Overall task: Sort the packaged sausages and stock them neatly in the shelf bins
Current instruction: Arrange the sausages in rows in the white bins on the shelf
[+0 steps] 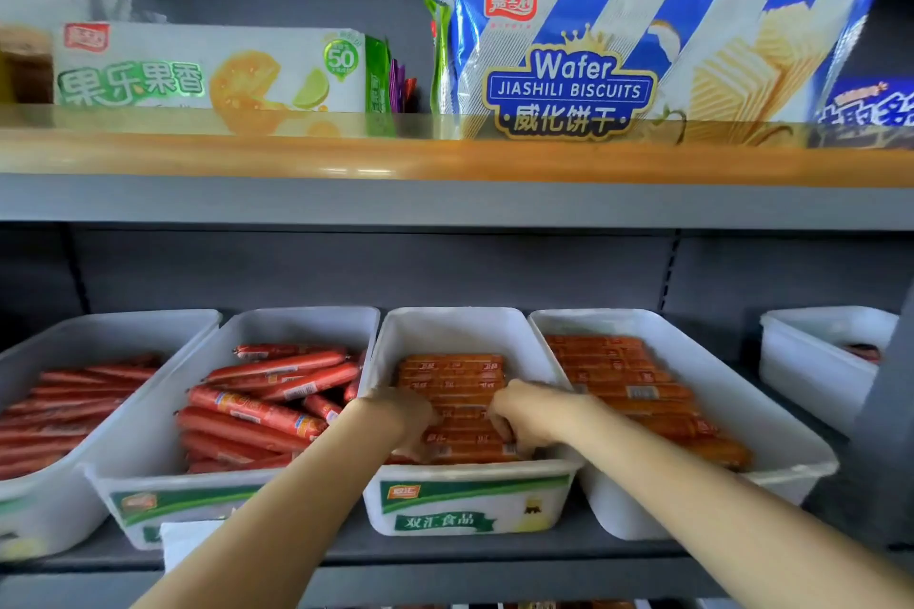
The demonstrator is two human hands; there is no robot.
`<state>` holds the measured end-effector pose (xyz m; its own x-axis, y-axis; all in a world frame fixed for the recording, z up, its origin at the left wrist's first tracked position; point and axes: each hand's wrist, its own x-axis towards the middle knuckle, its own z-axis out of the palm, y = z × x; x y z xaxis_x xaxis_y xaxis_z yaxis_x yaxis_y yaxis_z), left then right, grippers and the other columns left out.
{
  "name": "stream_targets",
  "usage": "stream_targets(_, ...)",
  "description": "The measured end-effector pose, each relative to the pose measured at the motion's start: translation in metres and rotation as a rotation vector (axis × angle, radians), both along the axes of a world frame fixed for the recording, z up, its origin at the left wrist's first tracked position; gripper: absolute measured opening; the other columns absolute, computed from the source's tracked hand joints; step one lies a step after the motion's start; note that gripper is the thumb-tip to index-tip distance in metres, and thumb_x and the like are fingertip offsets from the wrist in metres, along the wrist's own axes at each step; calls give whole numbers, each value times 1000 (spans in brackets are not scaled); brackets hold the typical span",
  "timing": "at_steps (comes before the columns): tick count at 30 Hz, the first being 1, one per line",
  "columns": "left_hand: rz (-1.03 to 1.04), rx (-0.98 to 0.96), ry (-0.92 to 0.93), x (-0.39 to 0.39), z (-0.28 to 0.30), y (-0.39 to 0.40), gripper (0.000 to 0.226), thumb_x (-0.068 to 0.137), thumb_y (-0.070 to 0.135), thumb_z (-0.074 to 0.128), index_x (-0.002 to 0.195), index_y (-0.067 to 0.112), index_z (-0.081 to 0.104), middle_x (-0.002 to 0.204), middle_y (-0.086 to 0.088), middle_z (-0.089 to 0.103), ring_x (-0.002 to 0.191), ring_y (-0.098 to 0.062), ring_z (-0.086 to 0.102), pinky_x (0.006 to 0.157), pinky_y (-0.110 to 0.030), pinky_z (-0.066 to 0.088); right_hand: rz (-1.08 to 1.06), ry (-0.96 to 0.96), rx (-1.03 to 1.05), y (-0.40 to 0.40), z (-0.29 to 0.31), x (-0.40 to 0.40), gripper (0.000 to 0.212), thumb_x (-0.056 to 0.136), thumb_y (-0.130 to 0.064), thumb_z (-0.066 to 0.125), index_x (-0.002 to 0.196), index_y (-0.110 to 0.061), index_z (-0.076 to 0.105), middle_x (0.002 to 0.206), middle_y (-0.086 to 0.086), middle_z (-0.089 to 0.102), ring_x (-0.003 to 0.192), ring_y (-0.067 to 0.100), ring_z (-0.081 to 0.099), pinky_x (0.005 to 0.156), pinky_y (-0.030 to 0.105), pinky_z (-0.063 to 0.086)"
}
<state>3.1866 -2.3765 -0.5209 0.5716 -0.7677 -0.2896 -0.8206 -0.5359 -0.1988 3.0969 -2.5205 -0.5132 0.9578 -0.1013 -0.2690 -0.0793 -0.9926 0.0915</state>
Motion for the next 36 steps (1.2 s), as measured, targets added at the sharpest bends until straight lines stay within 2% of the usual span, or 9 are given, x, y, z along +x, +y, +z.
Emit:
stream_targets(3,16,-140,22,-9,1,6,47,93,48,47,134,26,47,134,-1,52,123,-24,47,107,-33,34,22,-48,37,-2,6,-4,26,83,-10,67,108,-7,61,112,12,58,85,25,57,67,31,45)
stream_targets(7,68,-326,45,-18,3,17,43,92,43,51,131,27,50,128,-1,57,119,-22,52,103,-31,39,24,-160,158,-9,10,-10,36,78,-20,74,110,-14,58,110,7,56,93,25,58,77,37,53)
stream_targets(12,203,-507,-42,-39,16,41,44,95,36,47,137,24,46,132,-6,56,119,-26,52,100,-32,39,70,-234,248,-16,6,-14,35,80,-28,73,111,-22,57,115,3,54,99,23,57,86,40,52)
stream_targets(19,281,-679,-168,-58,37,118,39,91,25,54,130,23,55,129,-1,59,115,-22,55,95,-29,39,179,-304,261,10,27,-14,28,85,-36,65,109,-26,58,111,-1,57,99,15,56,90,34,49)
stream_targets(25,344,-506,-120,-28,43,201,59,89,28,56,143,33,33,147,3,39,127,-19,46,105,-29,36,256,-486,378,83,39,14,42,89,-35,59,129,-23,50,125,0,57,116,18,52,97,32,41)
stream_targets(28,288,-463,-101,-7,40,218,61,91,26,52,146,32,26,153,1,29,132,-22,42,108,-31,33,286,-428,449,123,25,44,56,88,-35,62,139,-24,42,138,-2,47,125,17,46,102,33,39)
stream_targets(31,210,-367,-96,27,32,233,61,96,28,46,150,22,16,157,0,14,142,-19,22,114,-28,18,254,-301,317,161,8,83,64,84,-40,64,141,-24,40,142,-1,44,126,18,45,103,34,40)
stream_targets(33,160,-296,-103,53,24,236,63,97,30,43,151,20,11,158,-2,10,145,-19,13,117,-33,11,201,-263,170,174,-1,99,62,85,-34,65,141,-21,40,138,3,44,123,22,45,98,31,38)
stream_targets(36,87,-269,-92,87,13,230,64,97,36,41,151,20,11,157,-5,14,145,-22,14,117,-37,9,135,-286,61,176,-9,111,56,85,-23,65,137,-21,46,131,4,43,118,25,45,95,31,38)
